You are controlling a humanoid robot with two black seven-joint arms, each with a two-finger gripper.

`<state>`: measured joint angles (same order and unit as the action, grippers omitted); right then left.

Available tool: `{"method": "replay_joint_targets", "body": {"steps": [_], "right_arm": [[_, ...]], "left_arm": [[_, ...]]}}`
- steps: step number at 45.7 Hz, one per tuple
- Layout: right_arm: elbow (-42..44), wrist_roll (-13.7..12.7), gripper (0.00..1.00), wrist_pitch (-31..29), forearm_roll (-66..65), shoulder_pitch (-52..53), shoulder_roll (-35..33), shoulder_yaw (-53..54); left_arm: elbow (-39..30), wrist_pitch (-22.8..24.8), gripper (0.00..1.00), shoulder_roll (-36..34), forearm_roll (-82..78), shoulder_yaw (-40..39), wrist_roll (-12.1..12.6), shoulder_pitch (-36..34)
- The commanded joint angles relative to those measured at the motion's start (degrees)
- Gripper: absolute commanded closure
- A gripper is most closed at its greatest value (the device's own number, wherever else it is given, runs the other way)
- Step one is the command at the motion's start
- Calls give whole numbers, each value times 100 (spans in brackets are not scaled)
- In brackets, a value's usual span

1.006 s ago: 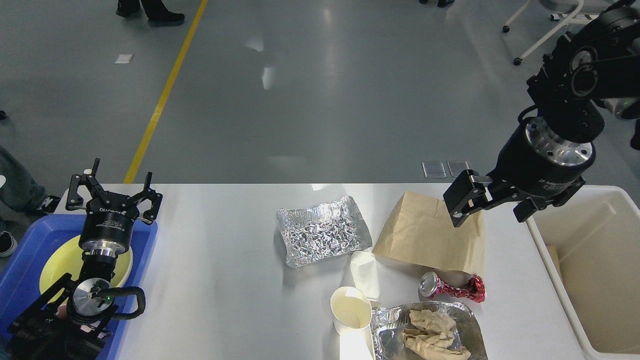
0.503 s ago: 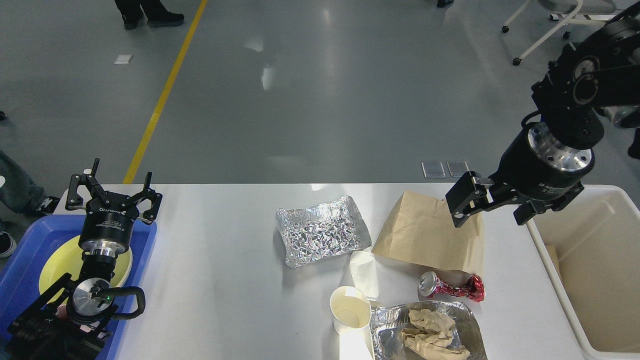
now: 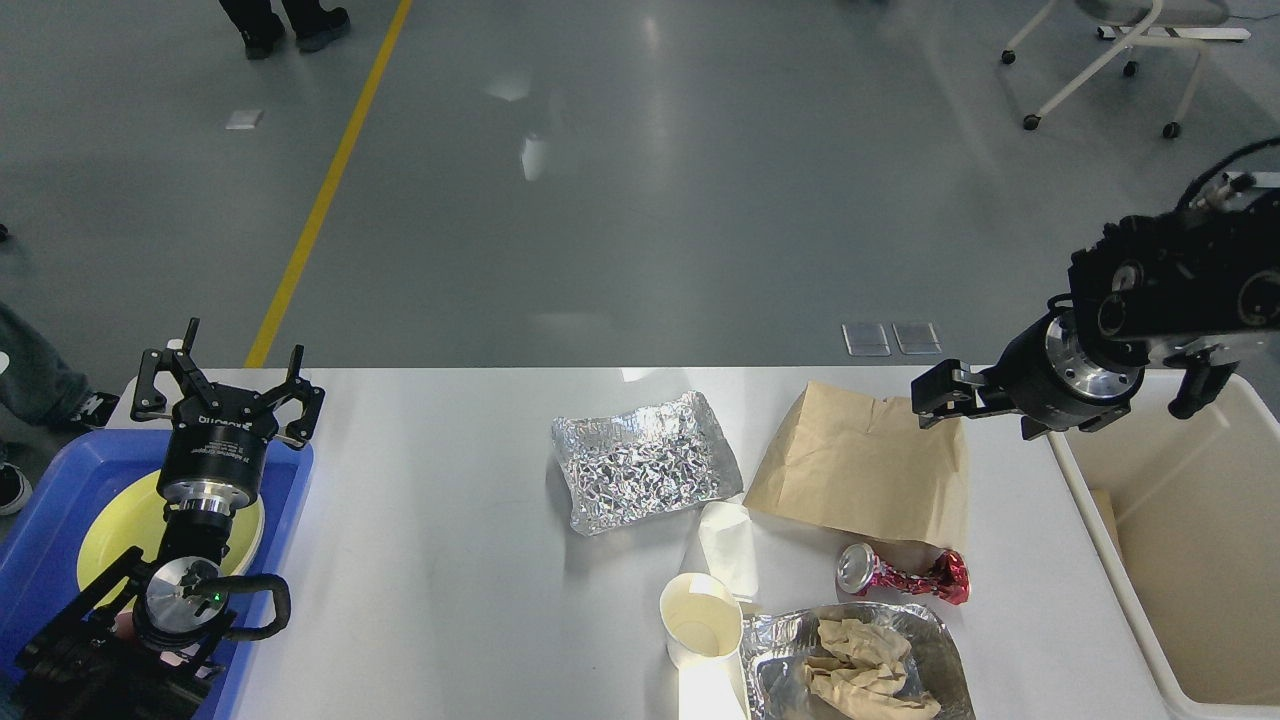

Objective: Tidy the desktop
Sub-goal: 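Move the right gripper down to the brown paper bag edge, then close the right gripper on the brown paper bag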

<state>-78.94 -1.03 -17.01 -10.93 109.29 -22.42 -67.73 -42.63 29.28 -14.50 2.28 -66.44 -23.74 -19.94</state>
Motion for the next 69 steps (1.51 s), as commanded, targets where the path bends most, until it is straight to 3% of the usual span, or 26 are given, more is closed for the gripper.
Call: {"method": "replay_joint_targets", "body": {"steps": [1,3,5,20,27,36,64,65,69], "right_arm": [[1414,1041,0,137,-155,-1233,71,32],[1784,1349,0,145,-155,-1558,141,32],[2048,1464,0,154,-173,-1814,212,32],[3727,1456,0,277,-138,-3282,765,41],[3859,1447,0,338,-137,-3589,924,49],[4018,1333,0,883,-94,-4073,1030,225],[4018,1315,0,1692,-67,-4451,1047,709],[4018,1315,4,1727,-67,-4478,1047,709],[4009,1315,40,1745,-67,-4548,1056,709]], "left_arm": [[0,-2,3,-9,0,0,0,-1],[0,-2,3,0,0,0,0,-1],[0,-2,3,0,0,0,0,-10],[0,-2,3,0,0,-9,0,-1],[0,-2,3,0,0,0,0,-1],[0,-2,3,0,0,0,0,-10],[0,-2,3,0,0,-9,9,-10],[0,-2,3,0,0,-9,9,-10],[0,-2,3,0,0,-9,9,-10]]}}
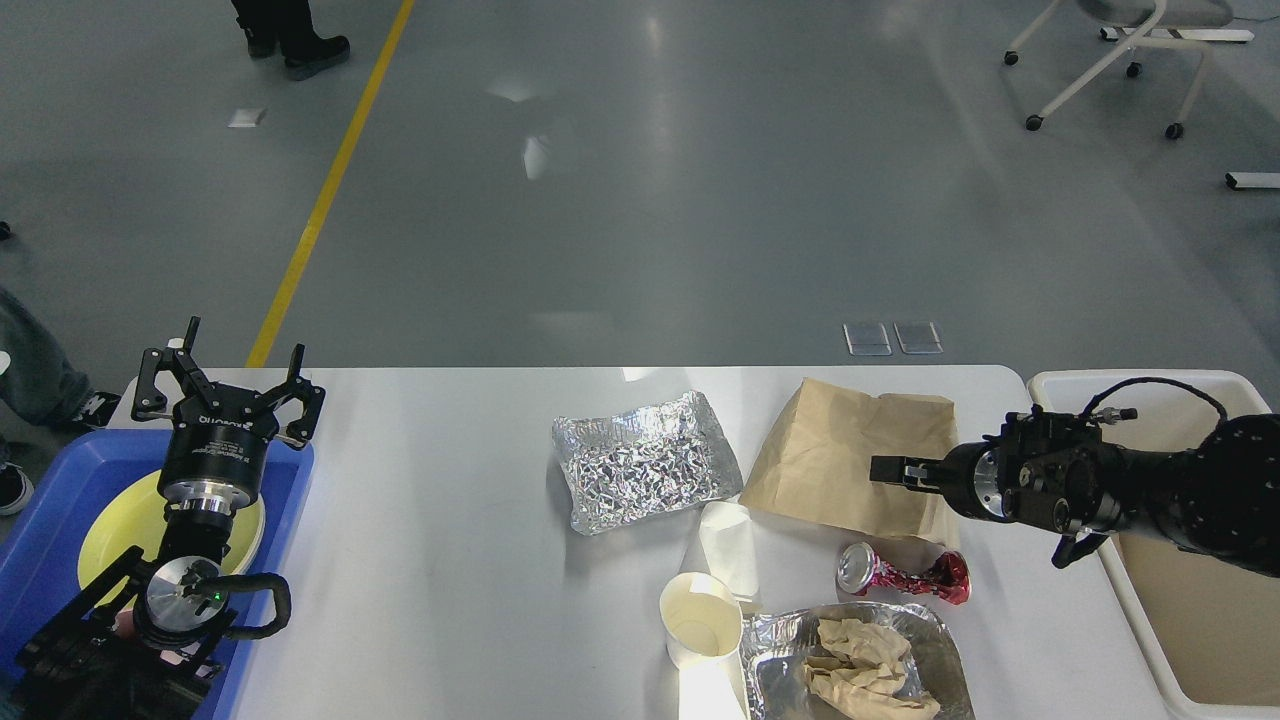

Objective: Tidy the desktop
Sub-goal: 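Close the right gripper on the brown paper bag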

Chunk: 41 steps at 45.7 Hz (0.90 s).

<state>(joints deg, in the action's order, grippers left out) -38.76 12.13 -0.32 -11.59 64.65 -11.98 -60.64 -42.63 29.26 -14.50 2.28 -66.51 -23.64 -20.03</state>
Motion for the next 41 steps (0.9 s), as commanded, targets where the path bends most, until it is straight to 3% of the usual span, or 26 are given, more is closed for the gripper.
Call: {"method": "replay_joint_targets", "body": {"steps": [1,6,10,15,24,41], "right_arm": [[-8,0,47,67,-2,-84,20,0],[-26,-8,65,67,16,-119,29,9],[-61,-17,92,67,165,-110,29,44],[-61,-52,100,41,657,-93,37,53],[-96,-211,100,-91,780,-75,55,44],[-254,-211,100,-109,798,13,-15,44]], "left_arm": [[0,1,3,0,0,-3,0,0],[0,1,3,0,0,-3,0,0],[0,1,3,0,0,6,0,0],[0,1,3,0,0,6,0,0],[0,1,3,0,0,6,0,0],[0,1,3,0,0,6,0,0]]}}
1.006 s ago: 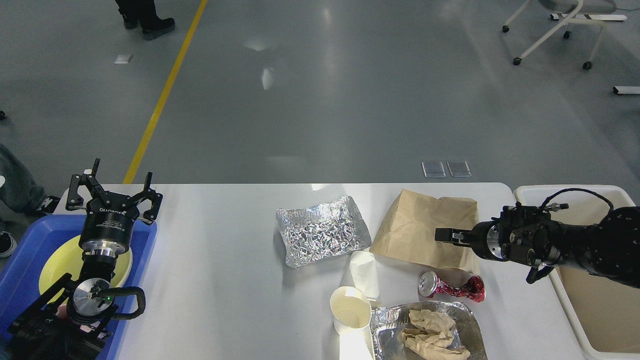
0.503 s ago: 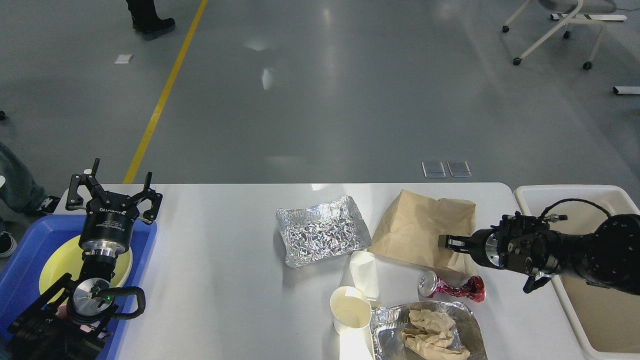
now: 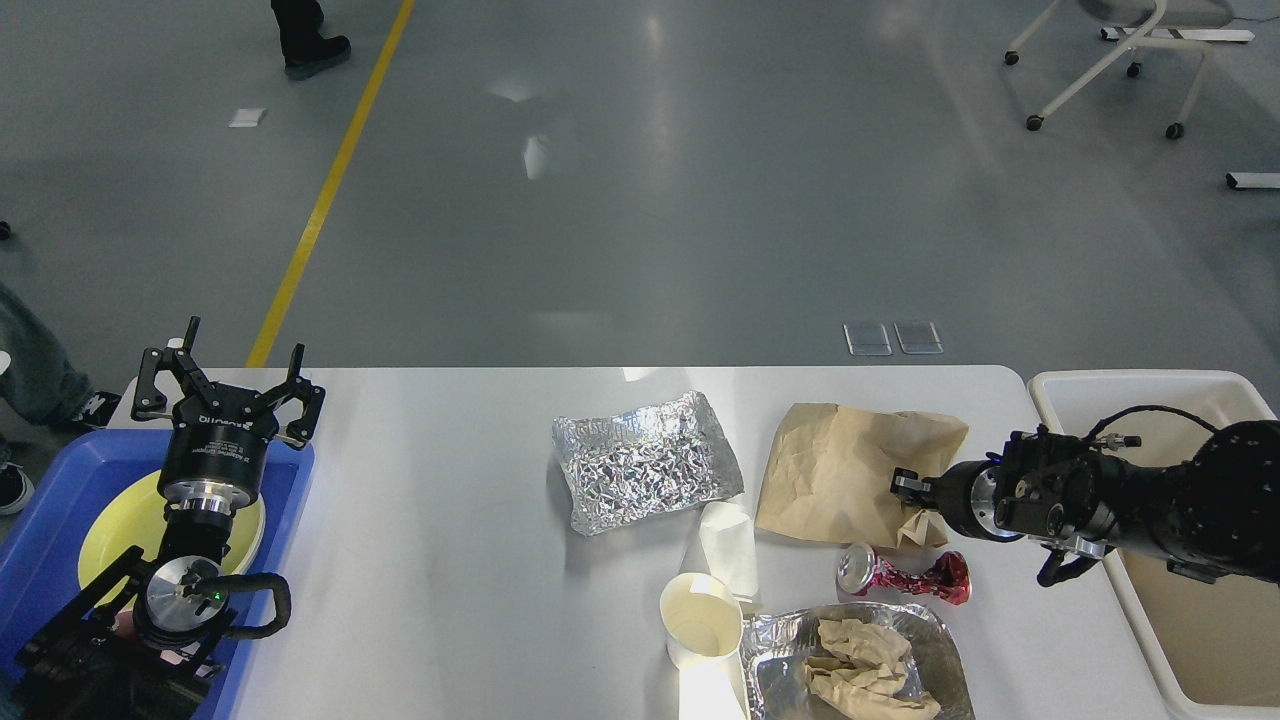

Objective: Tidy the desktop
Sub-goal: 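Close the right gripper on the brown paper bag, then lift the paper bag and drop it into the white bin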

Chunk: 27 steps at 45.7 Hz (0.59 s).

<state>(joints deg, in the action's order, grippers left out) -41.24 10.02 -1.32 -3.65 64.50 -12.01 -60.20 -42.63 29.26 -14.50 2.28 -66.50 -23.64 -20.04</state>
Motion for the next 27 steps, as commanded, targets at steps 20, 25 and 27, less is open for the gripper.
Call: {"method": "replay_joint_targets", "body": {"steps": [20,25,27], "right_arm": [[-1210,-264,100,-1581,145,1845,-803,-97],[-1745,-378,100,-1863,110,2618,-1101,-325],[-1992,-387,100,-1986,93,2979,-1181,-518]], "left_arm": [[0,1,3,0,0,6,0,0],[0,1,3,0,0,-3,0,0],[0,1,3,0,0,6,0,0]]}}
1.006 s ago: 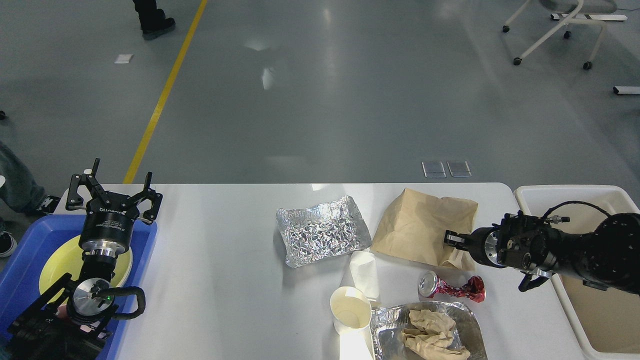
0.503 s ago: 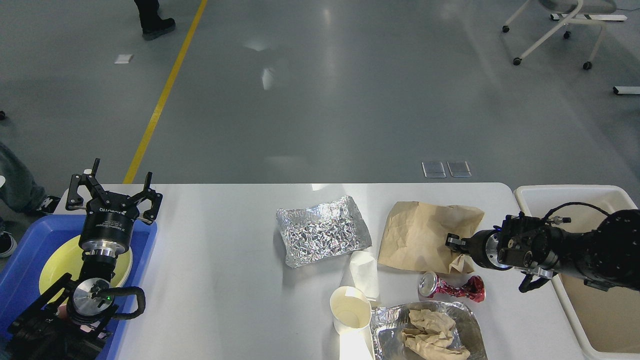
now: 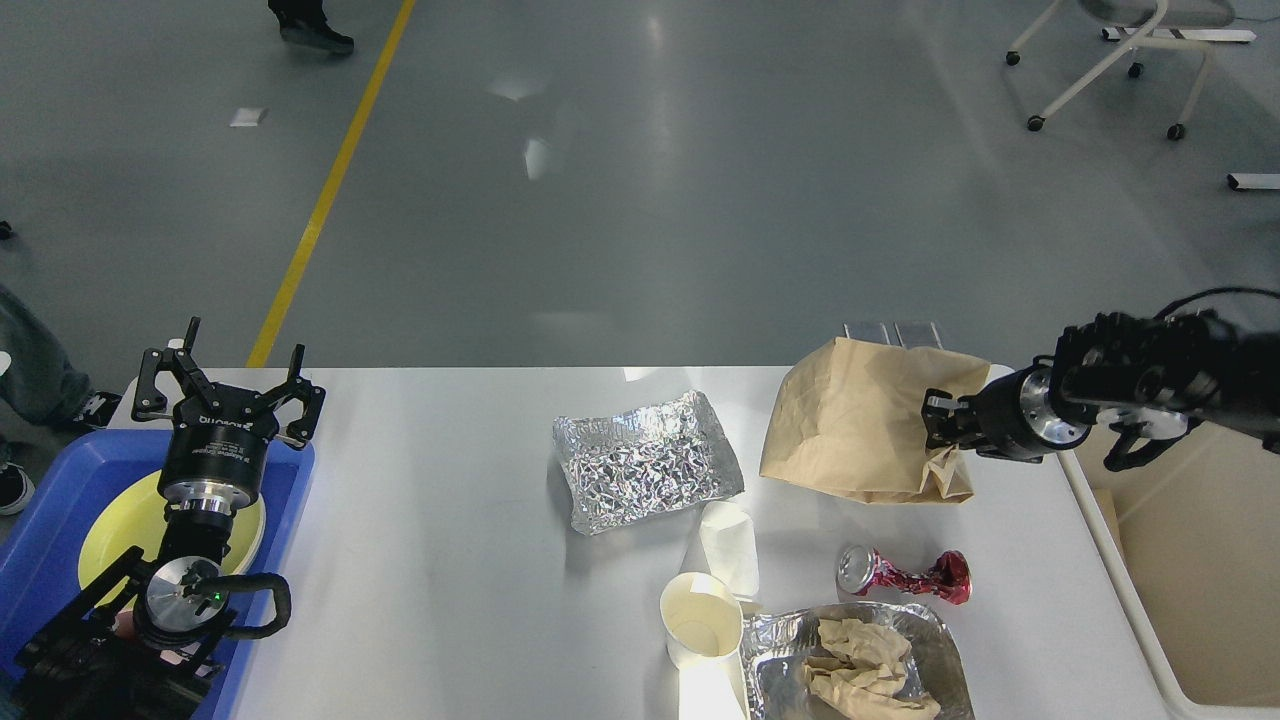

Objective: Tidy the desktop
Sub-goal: 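Lift the paper bag and drop it into the white bin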

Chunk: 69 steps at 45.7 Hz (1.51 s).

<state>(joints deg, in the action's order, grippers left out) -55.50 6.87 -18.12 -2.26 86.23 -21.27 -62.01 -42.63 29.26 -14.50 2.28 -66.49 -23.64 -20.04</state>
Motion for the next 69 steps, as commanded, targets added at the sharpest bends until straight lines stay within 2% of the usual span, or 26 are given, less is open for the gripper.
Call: {"method": "replay_joint_targets", "body": {"steps": [1,9,17,18,25,27,38,47,57,66,69], "right_arm": [[-689,-72,100,-358,-46,982,-273,-443],[-1577,-98,100,-798,-46,2345,-281,-1269],[-2754,-151,100,-939,-55,3610,-395,-1797],[-3095,-186,100,-948,-116,3960,-492,-1875],[-3985,-458,100,-930,-731,4683,-835,-1929],[-4074,-520,100,-913,-767,4763,-949,-1929],[-4030,-511,100,-711,-715,4798,-1020,-2043],[-3609,-494,100,-281,-478,4623,-1151,-2737],[-1791,-485,100,-51,67,2946,-1889,-2729],[-130,-511,100,-8,182,1215,-2724,-1658],[406,-503,100,220,191,407,-2786,-1088]], "left_arm": [[0,1,3,0,0,-4,0,0],[0,1,3,0,0,4,0,0],[0,1,3,0,0,4,0,0],[0,1,3,0,0,-4,0,0],[0,1,3,0,0,-4,0,0],[0,1,3,0,0,4,0,0],[0,1,3,0,0,-4,0,0],[0,1,3,0,0,-4,0,9],[0,1,3,0,0,5,-9,9],[0,1,3,0,0,5,-9,9],[0,1,3,0,0,5,-9,9]]}}
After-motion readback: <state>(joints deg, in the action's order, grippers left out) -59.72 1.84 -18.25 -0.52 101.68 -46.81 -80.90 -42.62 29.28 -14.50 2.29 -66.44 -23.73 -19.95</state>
